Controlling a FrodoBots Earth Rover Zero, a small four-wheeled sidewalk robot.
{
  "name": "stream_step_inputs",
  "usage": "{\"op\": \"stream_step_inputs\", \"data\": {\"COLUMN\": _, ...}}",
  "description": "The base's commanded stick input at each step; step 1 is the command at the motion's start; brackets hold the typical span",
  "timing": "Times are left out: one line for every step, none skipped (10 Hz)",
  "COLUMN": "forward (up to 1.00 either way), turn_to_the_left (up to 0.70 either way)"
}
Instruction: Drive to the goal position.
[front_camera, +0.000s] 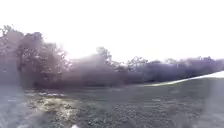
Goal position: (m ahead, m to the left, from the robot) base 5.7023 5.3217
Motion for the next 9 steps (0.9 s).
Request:
{"op": "stream_step_inputs", "data": {"forward": 0.6, "turn_to_the_left": -0.15}}
{"op": "stream_step_inputs", "data": {"forward": 0.6, "turn_to_the_left": -0.15}}
{"op": "stream_step_inputs", "data": {"forward": 0.6, "turn_to_the_left": -0.04}}
{"op": "stream_step_inputs", "data": {"forward": 0.6, "turn_to_the_left": -0.01}}
{"op": "stream_step_inputs", "data": {"forward": 0.6, "turn_to_the_left": 0.0}}
{"op": "stream_step_inputs", "data": {"forward": 0.6, "turn_to_the_left": 0.0}}
{"op": "stream_step_inputs", "data": {"forward": 0.6, "turn_to_the_left": 0.01}}
{"op": "stream_step_inputs", "data": {"forward": 0.6, "turn_to_the_left": 0.06}}
{"op": "stream_step_inputs", "data": {"forward": 0.6, "turn_to_the_left": 0.11}}
